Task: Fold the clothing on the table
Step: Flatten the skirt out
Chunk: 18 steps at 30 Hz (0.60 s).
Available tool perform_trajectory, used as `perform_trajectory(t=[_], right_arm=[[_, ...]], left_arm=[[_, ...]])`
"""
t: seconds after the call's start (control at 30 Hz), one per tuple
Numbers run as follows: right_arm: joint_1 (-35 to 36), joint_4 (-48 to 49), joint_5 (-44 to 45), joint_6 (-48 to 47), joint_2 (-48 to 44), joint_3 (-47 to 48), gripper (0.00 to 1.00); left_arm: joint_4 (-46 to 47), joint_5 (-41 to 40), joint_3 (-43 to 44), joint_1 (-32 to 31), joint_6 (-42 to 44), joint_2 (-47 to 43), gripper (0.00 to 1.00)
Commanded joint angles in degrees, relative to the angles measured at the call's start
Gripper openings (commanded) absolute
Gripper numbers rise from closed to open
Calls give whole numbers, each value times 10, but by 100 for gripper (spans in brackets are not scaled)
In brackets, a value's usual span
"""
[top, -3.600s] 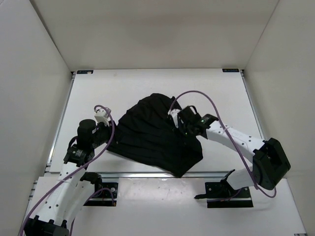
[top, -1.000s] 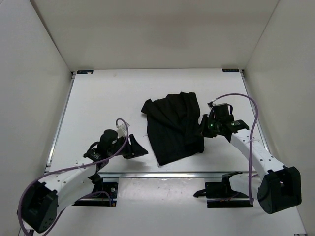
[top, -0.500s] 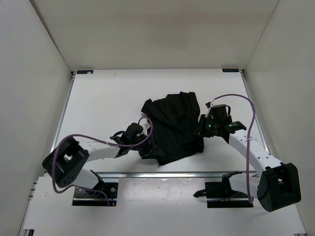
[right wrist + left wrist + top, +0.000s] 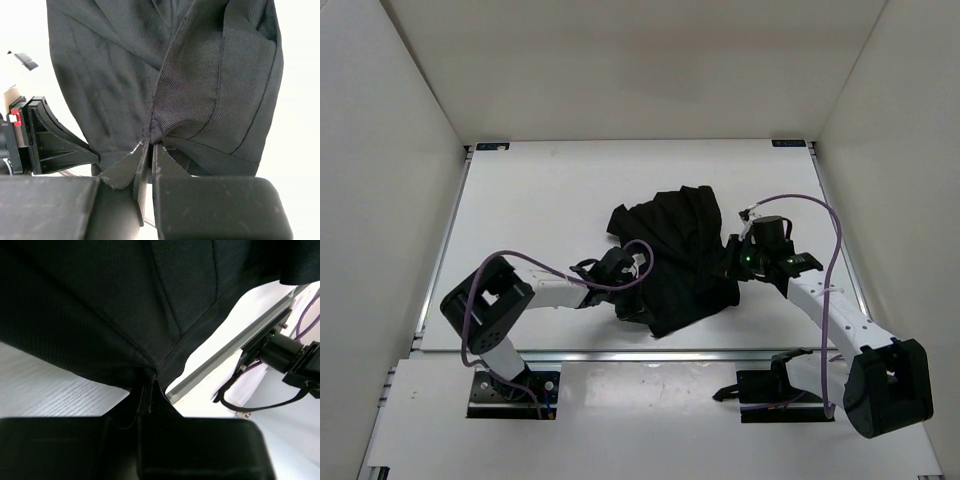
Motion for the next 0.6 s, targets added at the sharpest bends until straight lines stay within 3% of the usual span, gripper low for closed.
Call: perform_trajectory(t=[0.0, 0.1, 0.23, 0.47, 0.57], right_arm=[[-17, 27, -28, -15, -24, -2, 0], [-41, 41, -91, -39, -36, 3, 0], [-91, 66, -210, -48, -58, 55, 0], [-144, 3, -237, -53, -57, 346, 0], [-139, -21, -239, -42, -43, 413, 0]], left_arm=[[-15, -6, 3, 3, 19, -26, 0], [-36, -13, 9, 31, 38, -80, 0], [-114, -19, 66, 127, 87, -171, 0], [-241, -15, 309, 269, 129, -322, 0], [-257, 10, 344, 307, 128, -346, 0]])
